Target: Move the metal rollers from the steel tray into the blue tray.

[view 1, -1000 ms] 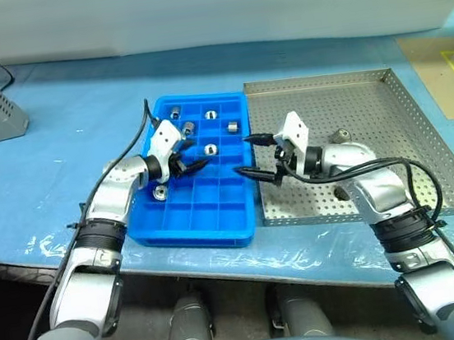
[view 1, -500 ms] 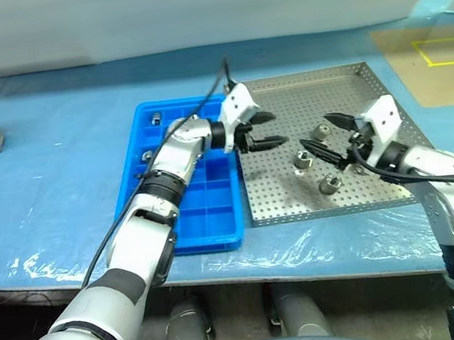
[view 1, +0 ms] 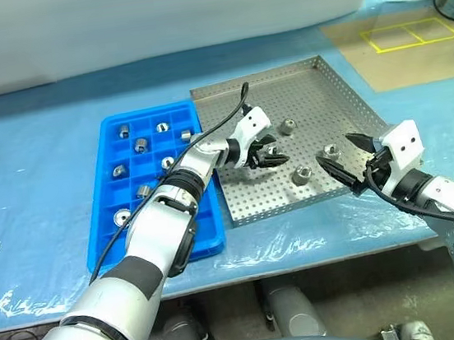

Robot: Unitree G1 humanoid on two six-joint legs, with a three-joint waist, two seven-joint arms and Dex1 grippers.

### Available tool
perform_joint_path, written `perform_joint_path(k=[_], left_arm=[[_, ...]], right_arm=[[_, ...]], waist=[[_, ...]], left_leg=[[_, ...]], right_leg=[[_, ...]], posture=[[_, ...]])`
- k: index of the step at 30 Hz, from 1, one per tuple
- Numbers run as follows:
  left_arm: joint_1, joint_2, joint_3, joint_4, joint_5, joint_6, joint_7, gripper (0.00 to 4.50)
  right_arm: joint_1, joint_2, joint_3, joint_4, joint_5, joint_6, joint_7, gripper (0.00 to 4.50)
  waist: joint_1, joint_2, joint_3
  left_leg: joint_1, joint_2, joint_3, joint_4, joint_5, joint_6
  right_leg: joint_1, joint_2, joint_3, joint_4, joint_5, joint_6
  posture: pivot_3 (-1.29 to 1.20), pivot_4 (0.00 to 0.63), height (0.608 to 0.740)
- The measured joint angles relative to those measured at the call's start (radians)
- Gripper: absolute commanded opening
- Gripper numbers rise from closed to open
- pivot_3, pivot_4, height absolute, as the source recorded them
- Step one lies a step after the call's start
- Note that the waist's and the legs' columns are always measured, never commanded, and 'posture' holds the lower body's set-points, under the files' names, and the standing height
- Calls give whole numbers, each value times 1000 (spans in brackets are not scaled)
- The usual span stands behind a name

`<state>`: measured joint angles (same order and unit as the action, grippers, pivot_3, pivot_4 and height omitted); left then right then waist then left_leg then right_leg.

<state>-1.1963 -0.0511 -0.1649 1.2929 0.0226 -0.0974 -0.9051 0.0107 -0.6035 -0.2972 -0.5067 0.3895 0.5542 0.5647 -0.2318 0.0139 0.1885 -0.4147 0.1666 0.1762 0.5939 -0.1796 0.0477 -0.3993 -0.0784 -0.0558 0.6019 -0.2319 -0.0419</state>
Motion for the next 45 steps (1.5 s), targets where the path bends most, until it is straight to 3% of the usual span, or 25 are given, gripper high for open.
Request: perform_joint_path(k=[6,11,25,28,30,33,35,45], left_arm=[[0,-9,6,32,45,2,148,3348],[0,-14,7,33,65,4,164,3348],[31,-11,5,34,132,64,227,3348],[31,-5,8,34,135,65,241,2759],[31,-4,12,34,135,66,245,2100],[31,-4,16,34,137,67,259,2100],[31,-3,17,34,140,63,253,1821],[41,15,54,34,132,50,214,1727]], right_arm=[[2,-4,0,0,0,0,-1,4125],[3,-7,5,1,-3,0,0,4125],[-4,-7,36,22,-16,-8,-3,4125],[-4,-7,36,22,-17,-10,-3,4125],[-5,-7,36,24,-18,-12,-3,4125],[-8,-7,37,27,-20,-14,-3,4125],[-8,-7,45,27,-22,-14,-3,4125],[-28,-8,68,33,-24,-20,1,4125]], waist=[[-31,0,0],[-43,0,0],[-73,1,0],[-83,1,0],[-86,1,0],[-88,1,0],[-88,1,0],[-87,1,0]], left_leg=[[-4,-3,-1,4,-2,4],[-5,-4,-2,4,-4,7],[-3,-13,-2,5,-10,16],[-2,-13,-3,6,-10,16],[-2,-13,-3,6,-10,16],[-3,-13,-3,6,-10,16],[-3,-13,-3,6,-10,16],[-4,-13,-4,6,-10,17]], right_leg=[[0,-4,-3,-2,2,3],[5,-7,-6,-13,6,10],[13,-16,-8,-19,6,11],[14,-16,-8,-20,6,13],[15,-16,-8,-21,5,14],[15,-16,-8,-22,6,13],[15,-16,-8,-22,7,12],[14,-16,-9,-22,7,12]], posture=[[-725,150,740],[-716,150,740],[-700,150,740],[-698,150,740],[-696,150,740],[-693,150,740],[-689,150,740],[-664,150,740]])
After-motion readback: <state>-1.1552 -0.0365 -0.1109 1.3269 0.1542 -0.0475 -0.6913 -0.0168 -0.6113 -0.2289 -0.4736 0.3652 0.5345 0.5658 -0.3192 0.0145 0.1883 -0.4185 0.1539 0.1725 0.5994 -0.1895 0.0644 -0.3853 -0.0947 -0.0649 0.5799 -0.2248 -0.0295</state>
